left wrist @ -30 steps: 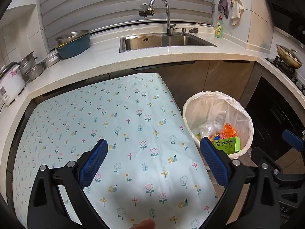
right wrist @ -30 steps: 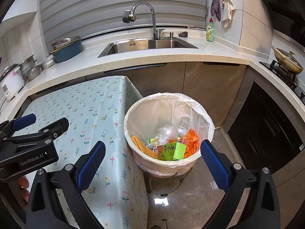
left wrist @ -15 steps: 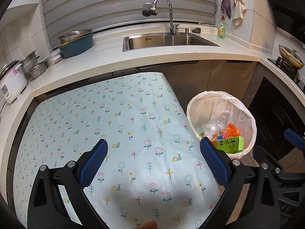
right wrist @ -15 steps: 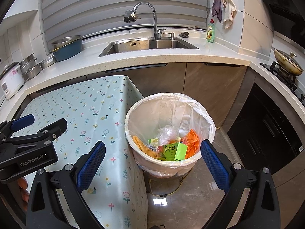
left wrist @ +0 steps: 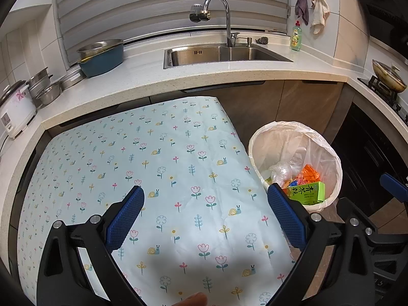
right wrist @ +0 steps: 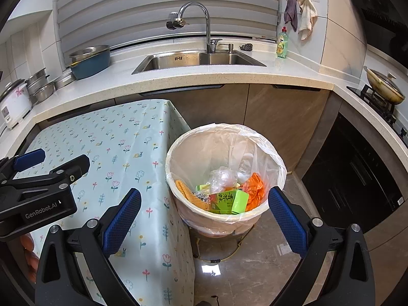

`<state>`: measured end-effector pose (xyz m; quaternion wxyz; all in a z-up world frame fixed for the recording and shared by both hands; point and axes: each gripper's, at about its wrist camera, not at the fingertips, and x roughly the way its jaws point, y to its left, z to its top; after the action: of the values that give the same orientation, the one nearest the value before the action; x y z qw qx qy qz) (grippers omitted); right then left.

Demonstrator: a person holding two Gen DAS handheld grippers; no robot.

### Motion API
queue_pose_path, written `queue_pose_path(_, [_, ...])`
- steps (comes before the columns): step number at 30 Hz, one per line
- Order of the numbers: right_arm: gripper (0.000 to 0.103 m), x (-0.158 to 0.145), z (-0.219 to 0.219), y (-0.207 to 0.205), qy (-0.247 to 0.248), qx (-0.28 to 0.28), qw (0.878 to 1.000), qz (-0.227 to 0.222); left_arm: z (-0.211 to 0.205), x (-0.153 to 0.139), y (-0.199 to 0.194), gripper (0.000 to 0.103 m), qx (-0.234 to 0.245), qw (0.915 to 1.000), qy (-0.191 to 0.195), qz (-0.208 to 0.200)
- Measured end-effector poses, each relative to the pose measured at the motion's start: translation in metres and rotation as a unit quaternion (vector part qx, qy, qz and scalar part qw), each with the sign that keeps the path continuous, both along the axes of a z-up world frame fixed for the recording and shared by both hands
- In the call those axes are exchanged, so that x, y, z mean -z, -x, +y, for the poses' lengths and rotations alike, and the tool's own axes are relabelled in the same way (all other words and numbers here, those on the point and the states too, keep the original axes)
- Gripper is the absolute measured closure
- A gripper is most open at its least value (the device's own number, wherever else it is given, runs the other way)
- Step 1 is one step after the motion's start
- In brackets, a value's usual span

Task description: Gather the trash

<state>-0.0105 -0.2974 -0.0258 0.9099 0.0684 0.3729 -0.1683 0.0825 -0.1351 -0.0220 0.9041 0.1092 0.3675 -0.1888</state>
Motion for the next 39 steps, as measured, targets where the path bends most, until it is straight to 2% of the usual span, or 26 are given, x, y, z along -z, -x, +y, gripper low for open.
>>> queue_pose_path(39, [0.007,0.007,0.000,0.010,0.009,0.003,1.000,0.004,-0.011,0.003,0.015,0.010,0.001,0.9999,-0.011,-0.001])
